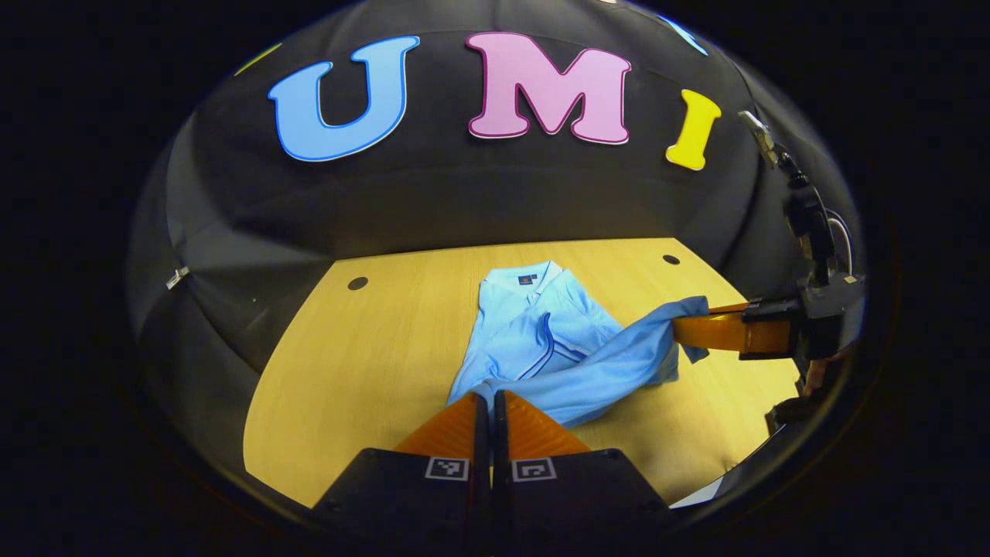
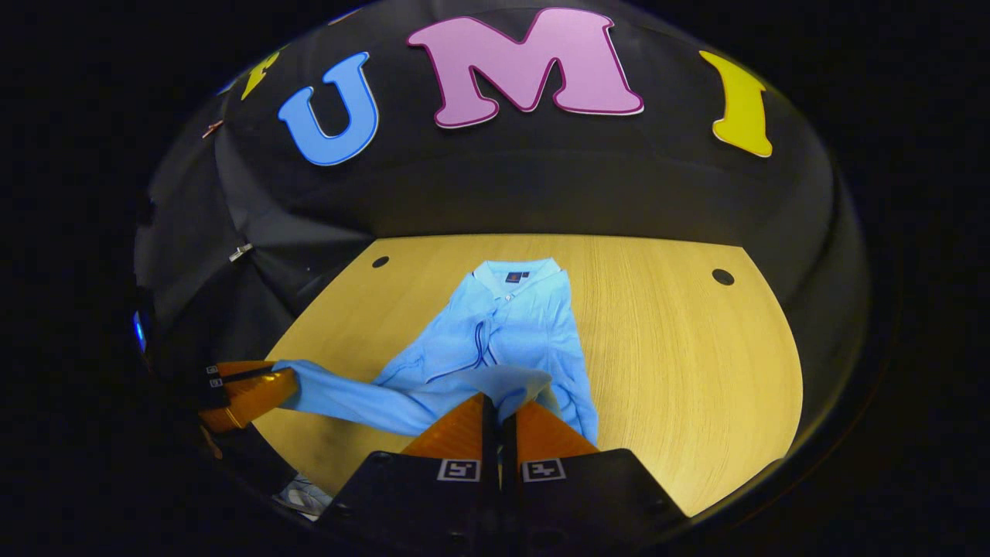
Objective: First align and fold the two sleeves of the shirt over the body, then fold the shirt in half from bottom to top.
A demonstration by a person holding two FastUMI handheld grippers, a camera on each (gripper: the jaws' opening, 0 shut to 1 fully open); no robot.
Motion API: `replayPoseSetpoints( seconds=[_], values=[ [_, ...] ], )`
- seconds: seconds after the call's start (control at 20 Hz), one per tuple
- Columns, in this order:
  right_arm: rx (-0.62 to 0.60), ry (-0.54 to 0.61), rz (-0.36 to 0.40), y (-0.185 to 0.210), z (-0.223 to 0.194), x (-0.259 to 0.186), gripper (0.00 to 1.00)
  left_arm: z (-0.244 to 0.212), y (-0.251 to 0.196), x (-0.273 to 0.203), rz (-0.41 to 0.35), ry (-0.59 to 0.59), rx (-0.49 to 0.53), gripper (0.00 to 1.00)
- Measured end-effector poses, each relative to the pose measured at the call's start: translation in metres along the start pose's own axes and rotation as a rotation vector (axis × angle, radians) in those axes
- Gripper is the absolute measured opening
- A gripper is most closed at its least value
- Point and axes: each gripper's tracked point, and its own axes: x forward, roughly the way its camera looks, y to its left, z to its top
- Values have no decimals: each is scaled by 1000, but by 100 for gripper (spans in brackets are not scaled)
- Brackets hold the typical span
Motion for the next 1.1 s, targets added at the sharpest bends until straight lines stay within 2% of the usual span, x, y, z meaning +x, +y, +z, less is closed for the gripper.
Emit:
replayPoseSetpoints(
  seconds=[0.3, 0.65, 0.75, 0.8, 0.85, 1.0, 1.1],
  values=[
    [-1, -66, 6, -16, 61, 46, 5, 63, 5, 51, -1, -49, -59, 6],
    [3, -121, -14, -35, 118, 115, 5, 125, 25, 133, 52, -126, -60, 6],
    [17, -148, -24, -42, 132, 135, 5, 132, 32, 166, 70, -139, -80, 6],
    [17, -154, -34, -47, 137, 147, 5, 136, 36, 181, 75, -138, -82, 1],
    [16, -157, -51, -54, 141, 159, 5, 141, 41, 195, 80, -147, -77, 6],
    [60, -181, -92, -71, 151, 192, 5, 154, 56, 240, 92, -179, -34, 6],
    [78, -163, -106, -80, 149, 214, 5, 154, 62, 264, 78, -167, -61, 6]
  ],
)
